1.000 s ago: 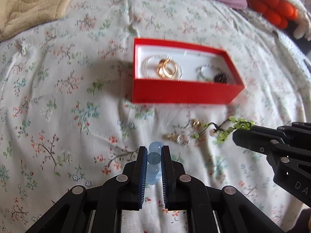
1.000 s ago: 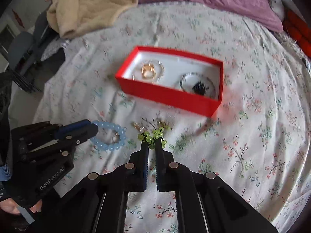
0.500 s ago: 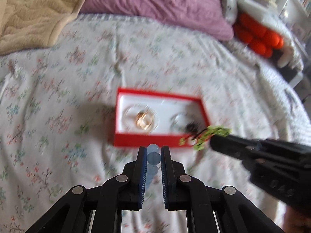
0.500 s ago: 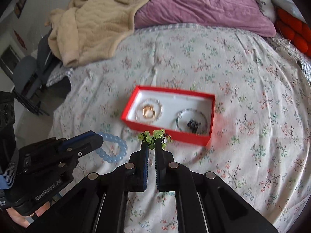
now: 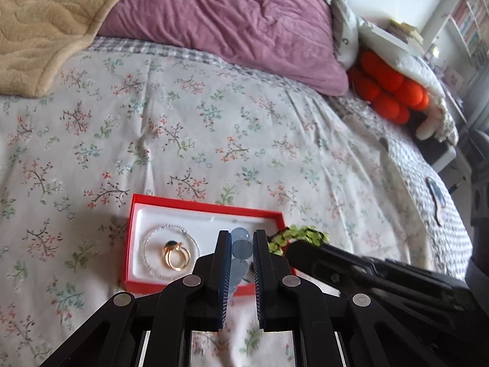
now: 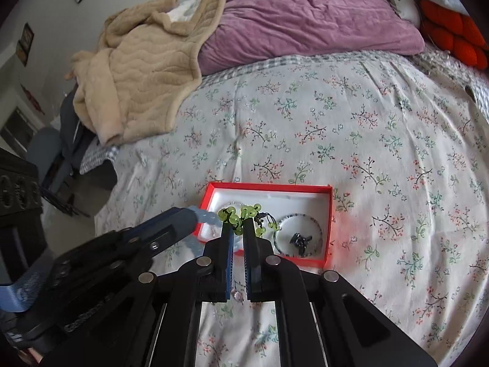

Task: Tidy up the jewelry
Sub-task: 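Carry the blue and green bracelets toward the red box, then lower both bracelets into the red box and open both tools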

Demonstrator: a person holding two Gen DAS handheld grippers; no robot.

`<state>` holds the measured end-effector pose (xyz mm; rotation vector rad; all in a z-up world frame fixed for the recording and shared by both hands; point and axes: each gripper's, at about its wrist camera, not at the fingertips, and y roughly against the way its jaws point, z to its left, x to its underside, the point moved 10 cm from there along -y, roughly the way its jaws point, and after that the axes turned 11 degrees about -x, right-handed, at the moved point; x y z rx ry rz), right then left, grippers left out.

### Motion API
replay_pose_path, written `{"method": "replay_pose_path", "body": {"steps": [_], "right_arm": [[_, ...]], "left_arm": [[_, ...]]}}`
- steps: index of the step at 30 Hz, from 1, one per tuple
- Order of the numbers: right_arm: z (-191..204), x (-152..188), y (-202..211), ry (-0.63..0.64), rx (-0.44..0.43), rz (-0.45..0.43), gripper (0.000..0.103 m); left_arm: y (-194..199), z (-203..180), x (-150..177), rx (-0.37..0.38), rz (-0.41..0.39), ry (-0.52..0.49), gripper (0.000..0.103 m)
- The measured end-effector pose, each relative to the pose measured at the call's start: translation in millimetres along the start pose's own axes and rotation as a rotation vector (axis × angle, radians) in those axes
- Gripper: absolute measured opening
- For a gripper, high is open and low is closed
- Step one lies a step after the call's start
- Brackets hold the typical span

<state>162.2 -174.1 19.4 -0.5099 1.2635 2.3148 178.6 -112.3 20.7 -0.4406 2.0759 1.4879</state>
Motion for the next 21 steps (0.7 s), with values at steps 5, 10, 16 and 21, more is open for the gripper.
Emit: {"method": "replay_pose_path", "body": {"steps": [5,10,16,21], "right_arm": [[-15.8,8.1,-25.6,-0.048,0.000,0.049,0.006],[-32.8,21.0,-47.4,-0.074,0.029,0.104,0.006],[-53.5,17.4,-48.9,-0.089,0.078,0.088,0.006],[-69.9,14.2,-46.5,-0.097,0.118,0.072,0.006]], "left_arm": [[-33.3,20.2,5.1,-0.067,0.041,0.036,0.009],[-48.1,36.6,9.0,-0.136,0.054,0.045,0.009],[-60.0,52.9,11.4,-0.226,0.053,0.016,0.009],[-67.7,60.4,14.2,-0.261,0.065,0.011,0.009]]}}
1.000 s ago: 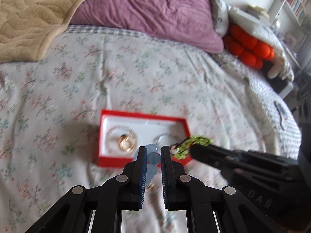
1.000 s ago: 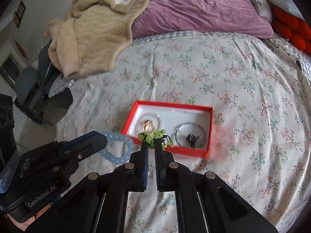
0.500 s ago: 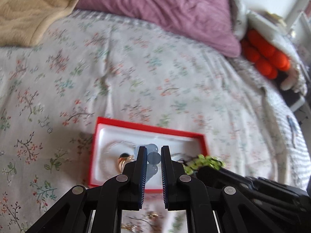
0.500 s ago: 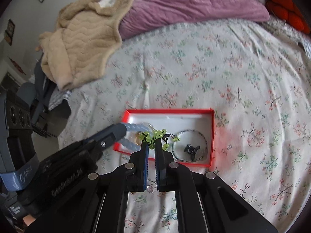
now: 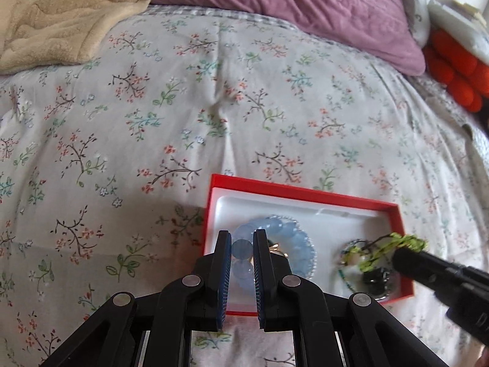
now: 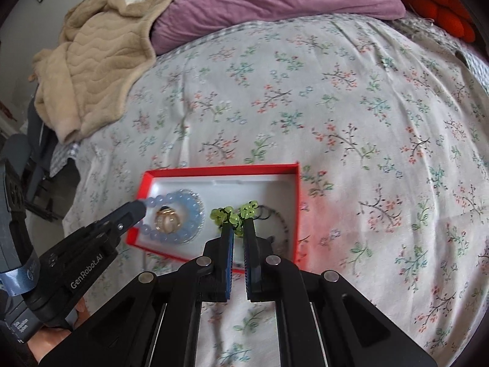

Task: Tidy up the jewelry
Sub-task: 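Lower both bracelets into the red box and open both tools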

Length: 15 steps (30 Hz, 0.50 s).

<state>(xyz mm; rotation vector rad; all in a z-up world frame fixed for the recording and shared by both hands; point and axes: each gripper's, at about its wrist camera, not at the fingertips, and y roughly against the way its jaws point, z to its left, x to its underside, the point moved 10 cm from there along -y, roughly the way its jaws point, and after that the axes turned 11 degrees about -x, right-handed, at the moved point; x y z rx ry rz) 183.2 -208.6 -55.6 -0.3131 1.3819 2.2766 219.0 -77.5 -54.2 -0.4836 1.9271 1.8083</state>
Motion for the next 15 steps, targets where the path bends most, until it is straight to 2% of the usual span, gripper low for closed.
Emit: {"method": "replay_pose_path", "body": {"steps": [5,12,14,15], "right_arm": [[-13.3,-5.8,3.0,-0.003,0.032,-0.019,0.006],[-17.6,-13.5,6.6,0.033,0.055,-0.040,0.008],[-14.3,-13.7,8.9,0.035,0.038,-0.036,0.013],[-12.4,-13.4,11.2,0.037,0.027,-0.037,0.022]], "left_arm": [[3.9,-0.5,-1.0,-0.024,-0.021,-0.024,0.012],[14.3,2.1,-0.6,-0.062,-0.051,-0.058,0.033],[18.5,3.6,0.3,-0.070,-0.058,-0.067,0.041],[20.4,4.4,0.7,-0.072,-0.061,-0.069,0.045]]}}
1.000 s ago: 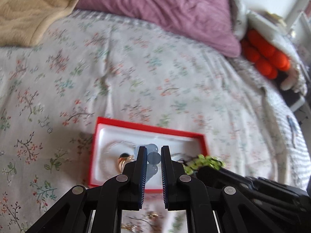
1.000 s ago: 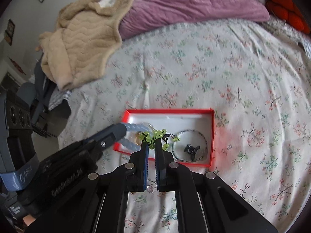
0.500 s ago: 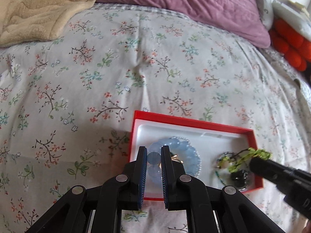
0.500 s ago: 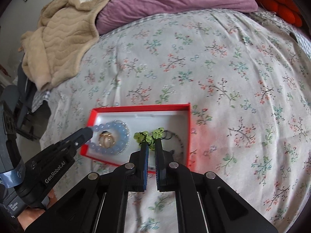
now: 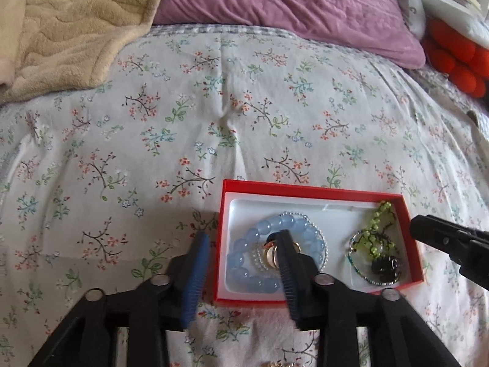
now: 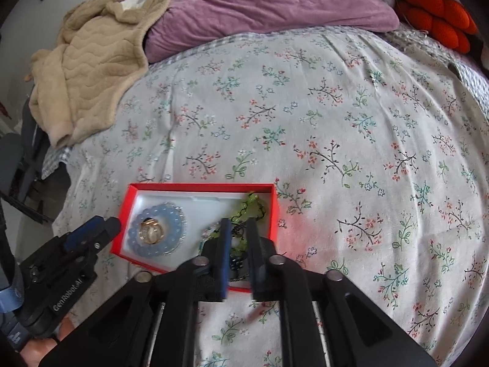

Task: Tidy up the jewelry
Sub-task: 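Lower both bracelets into the red box and open both tools, then move both tools back to the small gold earrings beside the box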

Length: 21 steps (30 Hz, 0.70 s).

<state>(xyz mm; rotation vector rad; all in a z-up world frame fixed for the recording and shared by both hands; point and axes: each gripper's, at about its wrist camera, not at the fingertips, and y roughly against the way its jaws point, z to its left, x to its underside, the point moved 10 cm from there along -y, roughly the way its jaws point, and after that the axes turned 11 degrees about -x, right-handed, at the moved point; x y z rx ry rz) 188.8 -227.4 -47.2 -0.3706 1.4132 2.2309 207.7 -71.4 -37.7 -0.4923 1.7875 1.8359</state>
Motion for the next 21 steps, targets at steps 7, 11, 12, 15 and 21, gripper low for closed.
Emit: {"method": "replay_pose_path", "body": {"steps": [7,11,12,15,21], "right_arm": [[16.0,9.3,9.9,0.040,-0.025,0.012,0.038],[19.8,19.5,13.8,0.057,-0.012,0.035,0.050],[20.4,22.3,15.5,0.060,-0.007,0.040,0.053],[21.2,29.2,19.4,0.067,0.008,0.051,0.059],[21.0,48.7,24.8,0.085,0.046,0.090,0.067]], "left_arm": [[17.6,10.0,9.3,-0.002,0.005,0.000,0.062],[24.8,15.0,18.8,0.000,0.022,-0.005,0.074],[26.1,15.9,21.5,0.001,0.028,-0.011,0.078],[28.1,19.7,30.0,-0.008,0.044,-0.028,0.083],[26.3,30.1,52.3,-0.009,0.116,-0.034,0.089]]}}
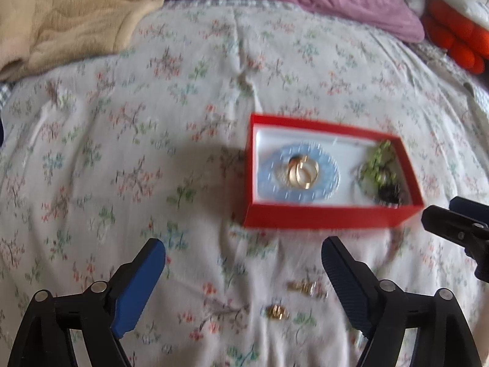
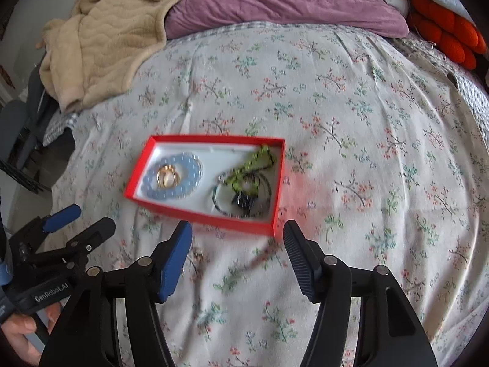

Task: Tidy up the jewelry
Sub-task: 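Move both tools back to the small gold earrings beside the box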

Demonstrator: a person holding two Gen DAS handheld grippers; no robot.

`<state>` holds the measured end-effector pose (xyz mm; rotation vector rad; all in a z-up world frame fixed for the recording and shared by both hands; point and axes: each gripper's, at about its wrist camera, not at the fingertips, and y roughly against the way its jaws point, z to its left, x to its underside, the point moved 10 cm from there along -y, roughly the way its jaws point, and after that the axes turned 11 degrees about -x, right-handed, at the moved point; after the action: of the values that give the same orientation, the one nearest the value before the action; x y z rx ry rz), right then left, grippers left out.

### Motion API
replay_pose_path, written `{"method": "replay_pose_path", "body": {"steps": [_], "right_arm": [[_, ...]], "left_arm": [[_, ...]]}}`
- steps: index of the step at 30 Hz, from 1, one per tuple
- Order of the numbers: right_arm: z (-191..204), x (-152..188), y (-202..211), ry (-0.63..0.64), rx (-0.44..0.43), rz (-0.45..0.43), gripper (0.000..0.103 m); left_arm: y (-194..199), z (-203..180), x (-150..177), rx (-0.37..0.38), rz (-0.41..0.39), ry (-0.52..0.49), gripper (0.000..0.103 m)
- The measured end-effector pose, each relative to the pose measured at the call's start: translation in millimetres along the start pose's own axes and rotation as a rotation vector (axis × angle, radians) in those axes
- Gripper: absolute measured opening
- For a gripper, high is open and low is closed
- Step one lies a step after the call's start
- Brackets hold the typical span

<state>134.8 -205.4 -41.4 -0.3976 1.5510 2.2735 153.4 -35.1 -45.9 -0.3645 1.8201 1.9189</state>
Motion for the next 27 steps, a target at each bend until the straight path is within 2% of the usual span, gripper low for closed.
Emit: {"method": "replay_pose_path", "body": {"steps": [4,11,27], "right_arm": [[-1.3,16.0,-1.6,0.018,0.040,0.035,0.069],[-2.6,43.2,-3.9,0.027,0.062,0.095,0.070],[-12.9,83.0,-11.9,0.057,0.122,0.188,0.073]], "left_arm": [[-5.5,4.5,18.1,0.007,0.063,-0.009,0.090],[-8.1,10.9,39.4,0.003,0.104,-0.032,0.090],[-14.2,20.9,63.0,-0.024,0.135,-0.063,0.091]]}}
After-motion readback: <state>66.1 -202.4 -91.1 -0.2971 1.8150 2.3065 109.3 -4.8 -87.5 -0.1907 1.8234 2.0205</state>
